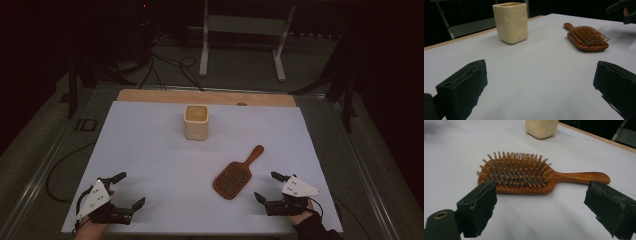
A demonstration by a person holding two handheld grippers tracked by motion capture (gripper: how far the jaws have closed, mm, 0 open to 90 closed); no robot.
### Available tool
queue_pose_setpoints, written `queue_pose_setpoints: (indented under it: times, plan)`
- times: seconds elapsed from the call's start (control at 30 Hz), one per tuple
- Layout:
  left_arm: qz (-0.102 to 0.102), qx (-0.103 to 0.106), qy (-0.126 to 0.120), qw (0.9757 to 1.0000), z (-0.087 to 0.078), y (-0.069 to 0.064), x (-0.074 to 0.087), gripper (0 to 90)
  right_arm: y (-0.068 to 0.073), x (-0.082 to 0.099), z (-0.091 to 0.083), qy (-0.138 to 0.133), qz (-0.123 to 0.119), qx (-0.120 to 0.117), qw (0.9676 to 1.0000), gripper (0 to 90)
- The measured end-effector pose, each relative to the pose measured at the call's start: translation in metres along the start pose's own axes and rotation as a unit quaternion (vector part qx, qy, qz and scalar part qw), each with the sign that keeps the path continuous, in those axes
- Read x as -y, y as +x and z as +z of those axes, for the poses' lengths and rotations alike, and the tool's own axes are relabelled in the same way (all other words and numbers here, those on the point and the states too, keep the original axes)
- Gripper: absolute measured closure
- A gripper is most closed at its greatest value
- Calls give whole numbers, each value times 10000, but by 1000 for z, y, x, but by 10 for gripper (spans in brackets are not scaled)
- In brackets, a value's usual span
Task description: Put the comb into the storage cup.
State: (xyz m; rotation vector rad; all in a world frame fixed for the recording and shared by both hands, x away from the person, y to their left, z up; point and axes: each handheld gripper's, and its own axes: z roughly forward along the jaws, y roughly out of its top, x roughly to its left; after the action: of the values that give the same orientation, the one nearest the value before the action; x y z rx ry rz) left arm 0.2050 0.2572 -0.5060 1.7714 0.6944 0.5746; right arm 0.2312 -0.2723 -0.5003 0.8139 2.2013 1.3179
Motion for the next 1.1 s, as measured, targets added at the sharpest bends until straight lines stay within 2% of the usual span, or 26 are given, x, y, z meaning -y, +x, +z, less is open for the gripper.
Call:
queue_pose_setpoints:
  times: [0.13, 0.4, 0.57, 0.67, 0.9, 1.1]
  plan:
    - [-16, -18, -1, 10000, -1, 0, 0, 0, 1, -3, -1, -22, 55, -42, 10000, 99]
    - [-71, -81, -66, 9999, -6, 1, 1, 0, 3, -6, 4, 117, 11, -178, 9998, 99]
    - [-76, -18, -33, 10000, -4, 0, 2, 0, 5, -9, 1, 84, -48, -223, 9997, 99]
    - [-90, 13, -38, 10000, -4, 1, 2, 0, 6, -11, 0, 90, 30, -260, 9996, 99]
    - [-97, 43, -42, 9999, -4, 1, 2, 0, 8, -17, -3, 131, 37, -357, 9993, 99]
    - [-105, 55, -43, 9999, -3, 1, 1, 0, 8, -27, -7, 155, -67, -290, 9994, 99]
